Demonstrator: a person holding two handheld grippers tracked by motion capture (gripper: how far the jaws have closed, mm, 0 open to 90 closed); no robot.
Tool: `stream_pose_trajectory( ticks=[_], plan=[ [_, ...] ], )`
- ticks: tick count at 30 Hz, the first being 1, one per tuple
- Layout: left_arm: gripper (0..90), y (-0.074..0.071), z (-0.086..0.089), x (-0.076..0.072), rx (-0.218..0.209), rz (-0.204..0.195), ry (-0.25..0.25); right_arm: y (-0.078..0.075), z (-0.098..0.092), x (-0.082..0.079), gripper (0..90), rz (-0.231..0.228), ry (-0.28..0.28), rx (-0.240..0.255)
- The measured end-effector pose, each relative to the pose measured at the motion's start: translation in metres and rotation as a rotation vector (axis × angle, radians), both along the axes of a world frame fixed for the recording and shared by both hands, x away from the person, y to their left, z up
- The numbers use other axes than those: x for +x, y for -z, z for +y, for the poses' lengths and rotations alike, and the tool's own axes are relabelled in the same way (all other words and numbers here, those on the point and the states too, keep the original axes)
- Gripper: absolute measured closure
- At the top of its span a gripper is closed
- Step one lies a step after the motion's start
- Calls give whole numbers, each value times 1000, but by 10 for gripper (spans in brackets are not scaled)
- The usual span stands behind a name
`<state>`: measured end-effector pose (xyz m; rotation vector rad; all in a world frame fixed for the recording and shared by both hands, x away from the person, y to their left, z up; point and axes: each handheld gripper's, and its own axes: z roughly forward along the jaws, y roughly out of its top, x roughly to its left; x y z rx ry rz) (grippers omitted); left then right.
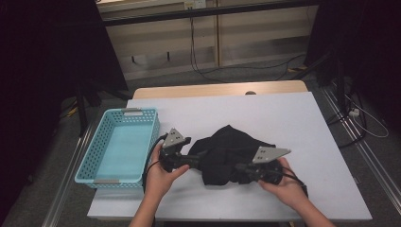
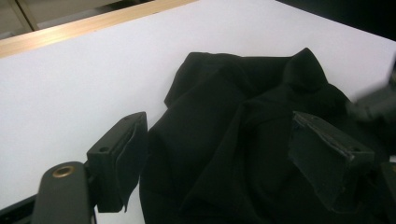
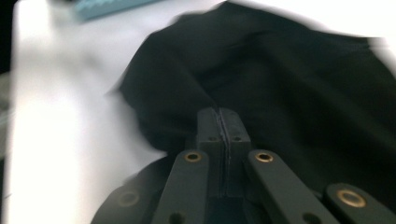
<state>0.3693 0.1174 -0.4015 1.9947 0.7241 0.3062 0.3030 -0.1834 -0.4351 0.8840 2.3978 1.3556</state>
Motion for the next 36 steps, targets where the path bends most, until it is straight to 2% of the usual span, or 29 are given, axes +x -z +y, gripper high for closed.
stream_pose_trajectory(
  ticks=[1, 2, 3, 4, 5, 6, 7, 9, 12, 13, 24, 31, 36],
  plan=[
    [211, 1, -1, 0, 1, 4, 5, -2, -16, 6, 893, -6, 70, 32],
    [210, 1, -1, 0, 1, 4, 5, -2, -16, 6, 893, -6, 70, 32],
    [209, 1, -2, -1, -2, 10, 10, -2, -31, 13, 893, -13, 141, 48],
    [209, 1, -3, -1, -3, 10, 16, -2, -31, 13, 893, -13, 141, 48],
    [210, 0, -5, -2, -9, 13, 23, -1, -44, 18, 893, -9, 201, 52],
    [210, 0, -5, -2, -9, 13, 23, -1, -44, 18, 893, -9, 201, 52],
    [211, -1, -7, -3, -14, 15, 36, 1, -53, 22, 893, -9, 242, 39],
    [213, -1, -10, -4, -20, 14, 45, 1, -55, 23, 893, -8, 255, 34],
    [217, 1, -16, -7, -12, 21, 75, 2, -62, 25, 893, -10, 307, 18],
    [229, 2, -17, -8, -11, 24, 80, 3, -64, 26, 893, 0, 321, 28],
    [283, 13, -34, -17, -3, 82, 148, 4, -74, 28, 892, -10, 377, 16],
    [303, 29, -46, -20, 56, 115, 173, 4, -74, 27, 891, -11, 371, 6],
    [420, 42, -53, -23, 108, 162, 191, 5, -74, 27, 891, -12, 371, -6]
  ],
)
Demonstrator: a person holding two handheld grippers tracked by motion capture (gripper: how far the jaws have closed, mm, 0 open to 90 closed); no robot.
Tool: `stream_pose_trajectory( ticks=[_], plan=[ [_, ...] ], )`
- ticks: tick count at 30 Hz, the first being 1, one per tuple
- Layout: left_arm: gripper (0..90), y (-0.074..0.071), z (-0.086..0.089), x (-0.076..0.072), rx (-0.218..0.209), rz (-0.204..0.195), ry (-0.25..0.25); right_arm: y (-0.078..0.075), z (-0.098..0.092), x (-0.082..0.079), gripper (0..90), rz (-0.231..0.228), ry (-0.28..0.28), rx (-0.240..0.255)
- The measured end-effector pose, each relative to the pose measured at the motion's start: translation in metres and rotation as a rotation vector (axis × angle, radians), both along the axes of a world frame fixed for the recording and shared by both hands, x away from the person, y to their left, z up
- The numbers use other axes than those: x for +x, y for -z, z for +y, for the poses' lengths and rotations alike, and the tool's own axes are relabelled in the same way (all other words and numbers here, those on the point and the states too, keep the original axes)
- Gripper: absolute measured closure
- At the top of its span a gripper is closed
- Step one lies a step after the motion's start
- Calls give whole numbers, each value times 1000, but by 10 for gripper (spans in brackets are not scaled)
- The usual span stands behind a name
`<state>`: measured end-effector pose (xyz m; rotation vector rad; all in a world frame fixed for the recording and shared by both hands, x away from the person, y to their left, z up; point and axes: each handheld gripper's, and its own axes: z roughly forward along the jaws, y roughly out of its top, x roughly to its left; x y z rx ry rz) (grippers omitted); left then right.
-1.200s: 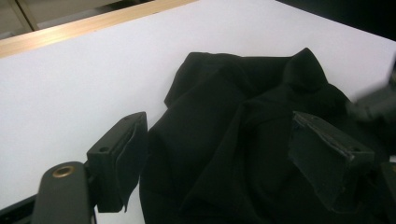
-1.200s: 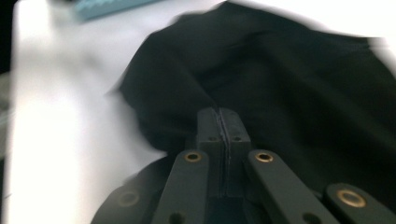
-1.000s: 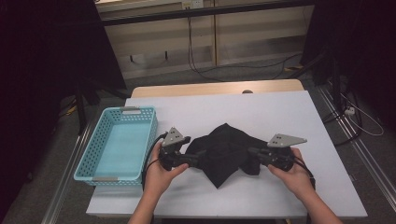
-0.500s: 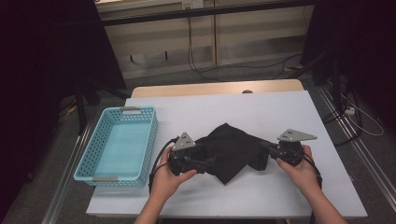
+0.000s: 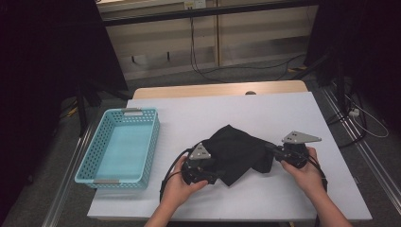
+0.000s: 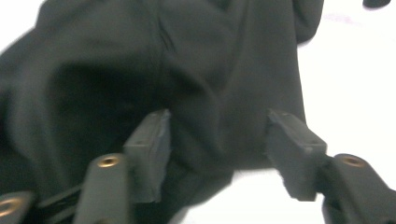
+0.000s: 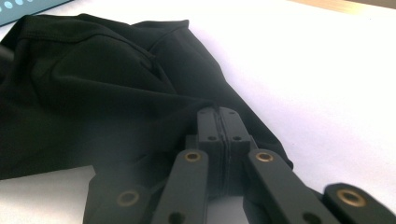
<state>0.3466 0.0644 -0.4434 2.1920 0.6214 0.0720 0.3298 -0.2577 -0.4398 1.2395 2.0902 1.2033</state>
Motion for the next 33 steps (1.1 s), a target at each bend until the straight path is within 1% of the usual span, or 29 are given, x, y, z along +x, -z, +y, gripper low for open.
stream_pose_trajectory(
  ticks=[3, 4, 5, 6, 7, 8, 9, 11, 13, 15, 17, 18, 19, 21, 22, 24, 25, 27, 28, 29, 32, 33],
  plan=[
    [515, 5, -5, -2, 30, 26, 13, -1, 0, -1, 891, -5, -1, 0],
    [539, 6, -6, -2, 31, 16, 15, -1, 0, -1, 890, -4, 1, 0],
    [570, 5, -6, -2, 42, 12, 16, 0, 0, -1, 890, -4, 0, 0],
    [633, 4, -6, -2, 46, 24, 28, 0, 0, -1, 890, -4, 0, 0],
    [749, 4, -6, -2, 56, 38, 34, 0, 0, -1, 891, -2, 0, 0],
    [749, 5, -6, -3, 52, 34, 39, 0, 0, -1, 891, -2, 0, 0],
    [771, 4, -7, -4, 61, 30, 43, 0, 0, -1, 891, 1, 1, -1],
    [798, 2, -8, -4, 78, 35, 42, 0, 1, -1, 891, 0, -3, -4],
    [810, -2, -7, -4, 85, 42, 49, 0, 1, -1, 890, -3, -8, -2],
    [814, -7, -6, -3, 61, 59, 44, -1, 1, -2, 890, -8, -8, 1],
    [817, -16, -1, -1, 31, 67, 36, -2, 0, -3, 890, -8, -10, 11],
    [817, -22, 1, 0, 24, 68, 33, -2, 0, -3, 890, -8, -10, 11],
    [818, -27, 4, 1, 11, 61, 26, -1, 0, -3, 889, -6, -15, 14],
    [819, -39, 11, 4, -37, 59, 6, -1, 0, -3, 889, -5, -19, 15],
    [819, -45, 15, 5, -52, 54, -2, -1, 1, -3, 889, -4, -23, 15],
    [819, -55, 24, 8, -86, 30, -30, -2, 2, -4, 888, -12, -39, 18],
    [820, -58, 27, 9, -97, 24, -42, -2, 3, -4, 887, -20, -50, 17],
    [822, -60, 35, 14, -119, 13, -84, -3, 6, -5, 886, -19, -62, 20],
    [823, -60, 38, 16, -134, 15, -108, -3, 9, -6, 885, -17, -71, 15],
    [824, -59, 41, 18, -144, 17, -126, -3, 15, -8, 882, -22, -89, -2],
    [824, -56, 48, 24, -165, 22, -180, -4, 20, -9, 877, -27, -104, -13],
    [824, -55, 50, 25, -167, 24, -191, -4, 22, -9, 868, -28, -107, -12]
  ],
)
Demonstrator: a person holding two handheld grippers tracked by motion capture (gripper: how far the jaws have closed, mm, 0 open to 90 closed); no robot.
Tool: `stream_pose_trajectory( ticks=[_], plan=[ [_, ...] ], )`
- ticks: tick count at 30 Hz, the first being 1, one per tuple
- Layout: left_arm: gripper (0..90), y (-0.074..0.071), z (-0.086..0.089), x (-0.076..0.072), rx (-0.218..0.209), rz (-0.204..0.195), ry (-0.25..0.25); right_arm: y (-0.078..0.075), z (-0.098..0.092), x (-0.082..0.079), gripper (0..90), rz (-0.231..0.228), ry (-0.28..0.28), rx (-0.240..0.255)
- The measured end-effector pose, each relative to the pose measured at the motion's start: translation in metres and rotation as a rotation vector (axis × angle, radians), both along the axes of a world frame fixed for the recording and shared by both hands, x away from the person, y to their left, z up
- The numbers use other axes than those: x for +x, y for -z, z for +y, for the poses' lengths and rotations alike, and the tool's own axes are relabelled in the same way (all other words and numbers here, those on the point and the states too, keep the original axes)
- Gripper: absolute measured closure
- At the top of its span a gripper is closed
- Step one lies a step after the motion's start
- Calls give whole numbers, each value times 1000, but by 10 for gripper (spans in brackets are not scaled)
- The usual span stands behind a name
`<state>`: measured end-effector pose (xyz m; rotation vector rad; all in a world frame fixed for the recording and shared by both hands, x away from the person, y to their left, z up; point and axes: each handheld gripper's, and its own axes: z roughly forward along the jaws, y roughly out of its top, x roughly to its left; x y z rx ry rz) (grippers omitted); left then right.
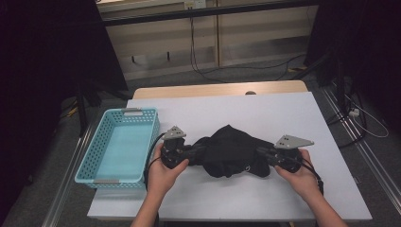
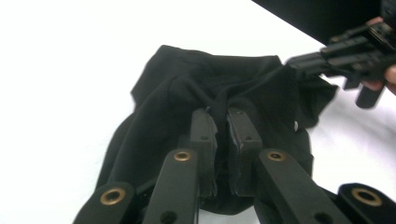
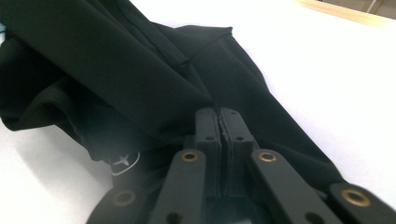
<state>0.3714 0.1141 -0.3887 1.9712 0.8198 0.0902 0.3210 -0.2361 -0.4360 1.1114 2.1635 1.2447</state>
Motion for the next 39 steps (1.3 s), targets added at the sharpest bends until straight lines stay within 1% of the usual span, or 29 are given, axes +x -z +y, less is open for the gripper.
stream_pose_trajectory(
  ticks=[3, 5, 6, 9, 10, 12, 14, 15, 16, 17, 18, 19, 21, 24, 25, 26, 27, 28, 29, 31, 32, 34, 36, 37, 39],
  plan=[
    [824, 2, 1, 2, 10, 1, -13, 0, 3, -1, 810, 6, -2, -3],
    [825, 3, 1, 3, 16, 0, -23, 0, 4, -1, 739, 5, 0, -11],
    [824, 4, 1, 3, 18, -1, -25, 0, 4, -2, 696, 7, 7, -10],
    [823, 5, 0, 3, 26, -3, -32, -1, 5, -4, 630, 9, 12, 8],
    [823, 5, 0, 3, 29, -5, -35, -1, 5, -5, 615, 8, 13, 6],
    [823, 6, -1, 3, 31, -5, -37, -3, 6, -8, 602, 2, 5, 9],
    [823, 6, -3, 3, 43, -9, -38, -6, 8, -11, 559, -5, -6, 17],
    [823, 6, -4, 3, 47, -12, -36, -6, 8, -11, 559, -5, -6, 17],
    [823, 6, -5, 3, 48, -11, -35, -8, 10, -14, 487, -3, -18, 27],
    [823, 7, -6, 3, 51, -12, -36, -8, 10, -14, 487, -3, -18, 27],
    [823, 7, -7, 4, 52, -11, -39, -8, 11, -15, 467, 1, -28, 28],
    [823, 7, -7, 4, 53, -11, -39, -8, 13, -17, 440, 9, -43, 25],
    [823, 8, -7, 6, 52, -13, -49, -6, 15, -19, 389, 14, -48, 5],
    [823, 8, -6, 8, 49, -11, -59, -3, 15, -21, 374, 25, -50, -16],
    [823, 7, -4, 9, 47, -8, -65, -1, 13, -22, 400, 28, -41, -54],
    [823, 7, -3, 9, 43, -8, -68, -1, 13, -22, 400, 28, -41, -54],
    [823, 7, -2, 10, 40, -6, -74, 0, 11, -22, 460, 25, -37, -81],
    [823, 6, -1, 11, 41, -7, -80, 1, 9, -22, 569, 22, -35, -112],
    [824, 5, 1, 11, 38, -7, -82, 1, 6, -23, 647, 20, -37, -132],
    [824, 5, 3, 13, 32, -5, -88, 1, -1, -22, 789, 34, -29, -129],
    [824, 4, 4, 14, 36, -7, -92, 1, -5, -22, 827, 35, -19, -126],
    [825, 5, 5, 15, 29, -3, -93, -1, -13, -21, 862, 25, 27, -120],
    [825, 7, 4, 15, 29, 0, -90, -4, -22, -18, 866, 24, 71, -79],
    [825, 9, 2, 15, 31, 1, -81, -4, -26, -16, 868, 20, 100, -75],
    [821, 12, -2, 15, 38, -16, -82, -5, -32, -13, 869, 17, 143, -94]
  ],
)
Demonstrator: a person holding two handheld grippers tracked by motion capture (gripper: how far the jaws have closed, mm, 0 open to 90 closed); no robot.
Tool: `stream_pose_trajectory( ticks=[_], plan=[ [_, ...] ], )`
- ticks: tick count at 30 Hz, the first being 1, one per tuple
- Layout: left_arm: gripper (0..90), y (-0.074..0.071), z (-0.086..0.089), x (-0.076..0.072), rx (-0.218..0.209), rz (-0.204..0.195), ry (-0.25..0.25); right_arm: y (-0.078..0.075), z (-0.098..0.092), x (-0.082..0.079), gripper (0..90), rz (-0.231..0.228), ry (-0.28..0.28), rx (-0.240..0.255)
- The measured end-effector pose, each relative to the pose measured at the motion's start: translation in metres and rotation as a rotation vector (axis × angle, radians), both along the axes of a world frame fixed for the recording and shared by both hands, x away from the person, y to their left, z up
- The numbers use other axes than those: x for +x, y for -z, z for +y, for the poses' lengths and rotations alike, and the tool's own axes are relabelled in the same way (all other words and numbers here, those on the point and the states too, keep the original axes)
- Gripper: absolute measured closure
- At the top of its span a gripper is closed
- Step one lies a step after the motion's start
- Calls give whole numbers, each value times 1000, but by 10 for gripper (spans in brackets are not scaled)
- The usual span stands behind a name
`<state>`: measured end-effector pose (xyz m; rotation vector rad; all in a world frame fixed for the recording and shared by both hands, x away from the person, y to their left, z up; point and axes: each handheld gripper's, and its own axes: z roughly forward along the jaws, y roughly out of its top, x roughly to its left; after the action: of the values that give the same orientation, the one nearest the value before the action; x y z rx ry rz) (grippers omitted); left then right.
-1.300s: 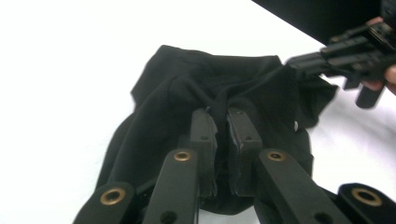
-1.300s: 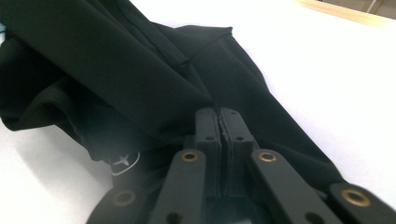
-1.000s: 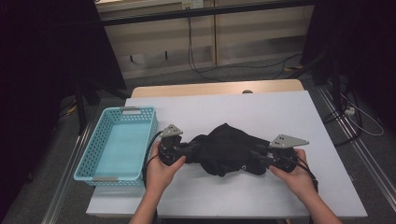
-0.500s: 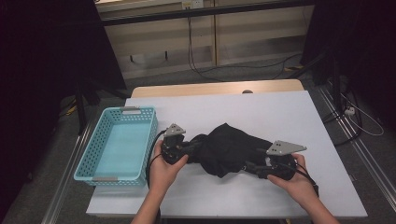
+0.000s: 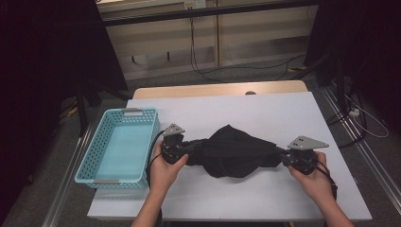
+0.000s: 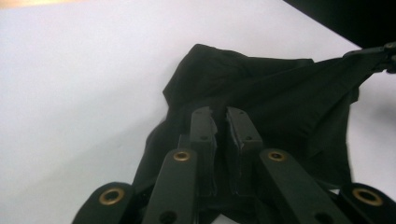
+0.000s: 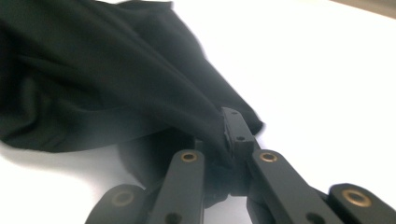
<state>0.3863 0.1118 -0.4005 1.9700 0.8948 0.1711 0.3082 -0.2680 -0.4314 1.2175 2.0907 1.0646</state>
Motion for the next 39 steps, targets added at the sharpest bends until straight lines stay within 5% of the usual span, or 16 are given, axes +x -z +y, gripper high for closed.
stream_pose_trajectory(
  ticks=[3, 11, 16, 20, 23, 27, 32, 35, 39],
  plan=[
    [735, 3, -1, 1, -16, 16, 8, 6, -7, 5, 869, 30, 52, -13],
    [470, 0, -14, -14, -35, 22, 116, 10, -11, 7, 867, 54, 38, 17],
    [431, 6, -30, -26, 11, 23, 198, 10, -12, 7, 867, 51, 32, 21],
    [414, 25, -38, -31, 66, 48, 229, 9, -12, 6, 865, 49, 30, 26],
    [359, 41, -42, -30, 122, 30, 256, 10, -12, 5, 864, 51, 28, 27],
    [284, 51, -44, -30, 113, -16, 279, 10, -11, 5, 863, 52, 26, 23],
    [283, 59, -53, -37, 218, -148, 317, 11, -10, 6, 862, 55, 21, 20],
    [299, 57, -56, -37, 241, -146, 309, 11, -11, 5, 863, 56, 22, 20],
    [500, 50, -51, -33, 270, -117, 274, 11, -11, 5, 863, 55, 23, 21]
  ],
)
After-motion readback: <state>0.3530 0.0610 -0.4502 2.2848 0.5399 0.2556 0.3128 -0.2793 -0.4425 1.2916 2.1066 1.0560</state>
